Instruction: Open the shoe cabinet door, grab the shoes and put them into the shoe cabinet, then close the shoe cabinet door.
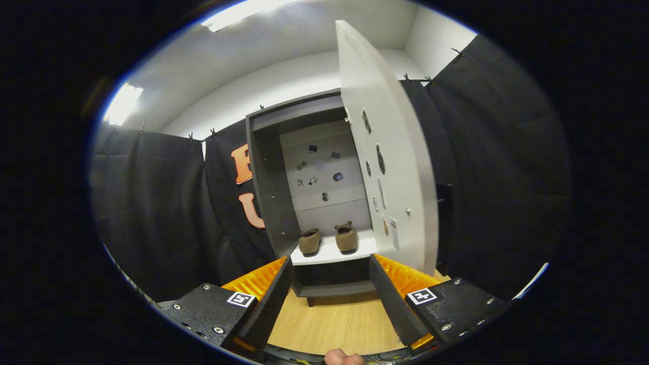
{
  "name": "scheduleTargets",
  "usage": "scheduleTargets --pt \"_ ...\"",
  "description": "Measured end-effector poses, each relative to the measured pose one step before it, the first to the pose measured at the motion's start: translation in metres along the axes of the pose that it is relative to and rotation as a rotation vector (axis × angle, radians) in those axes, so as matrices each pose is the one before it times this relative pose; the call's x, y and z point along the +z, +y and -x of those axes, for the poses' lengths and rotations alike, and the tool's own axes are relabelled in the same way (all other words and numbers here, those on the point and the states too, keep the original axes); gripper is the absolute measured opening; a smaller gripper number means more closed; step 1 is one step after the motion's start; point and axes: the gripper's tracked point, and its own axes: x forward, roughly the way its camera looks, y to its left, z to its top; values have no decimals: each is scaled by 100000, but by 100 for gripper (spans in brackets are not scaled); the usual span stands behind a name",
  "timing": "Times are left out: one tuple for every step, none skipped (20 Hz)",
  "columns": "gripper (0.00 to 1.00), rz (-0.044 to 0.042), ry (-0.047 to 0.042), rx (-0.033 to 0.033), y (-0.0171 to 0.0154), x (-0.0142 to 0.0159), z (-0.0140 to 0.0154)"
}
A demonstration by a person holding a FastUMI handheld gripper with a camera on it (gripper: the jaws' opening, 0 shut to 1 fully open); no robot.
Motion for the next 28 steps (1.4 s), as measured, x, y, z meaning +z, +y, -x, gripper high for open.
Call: scheduleTargets --pt "93 -495 -838 -1334 -1331 258 345" --pt "93 -352 -1103 -1120 -1015 402 318" --pt "95 -336 -796 -1067 -1033 327 322" --pt "95 -327 -486 -1131 -1012 252 138" --pt "95 -98 -500 -854 -940 56 76" --pt "95 520 -132 -1352 -1082 75 79" --pt "95 760 177 -2027 -1285 24 191" --pt "95 664 247 -1657 -1137 67 151" --pt "95 82 -129 -1257 -938 187 105" --pt "95 -699 -239 -788 -876 275 106" --pt "95 -912 -243 -570 -714 287 -133" --pt "95 -581 -150 -716 -721 227 -341" --pt "95 -118 26 -1380 -608 -17 -610" --pt "95 323 264 -1347 -467 -58 -652" --pt "95 397 -6 122 213 -9 -662" --pt "95 532 271 624 295 -12 -449" --pt "94 1371 -477 -680 -72 215 -239" --pt "94 964 -107 -225 57 92 -83" --pt "94 304 -164 3 217 72 40" --pt "93 201 -98 43 217 -5 114" --pt "93 -103 -178 -220 267 -10 -6" --pt "92 -38 232 -155 216 -86 90" --pt "92 -177 38 -346 365 -188 137" --pt "91 381 21 -294 360 -97 1" --pt "91 599 -330 84 406 -34 67" --pt "91 636 44 914 524 -11 21" --pt "91 -188 342 1390 743 -69 26" --pt "91 -553 1098 1979 854 -243 -14"
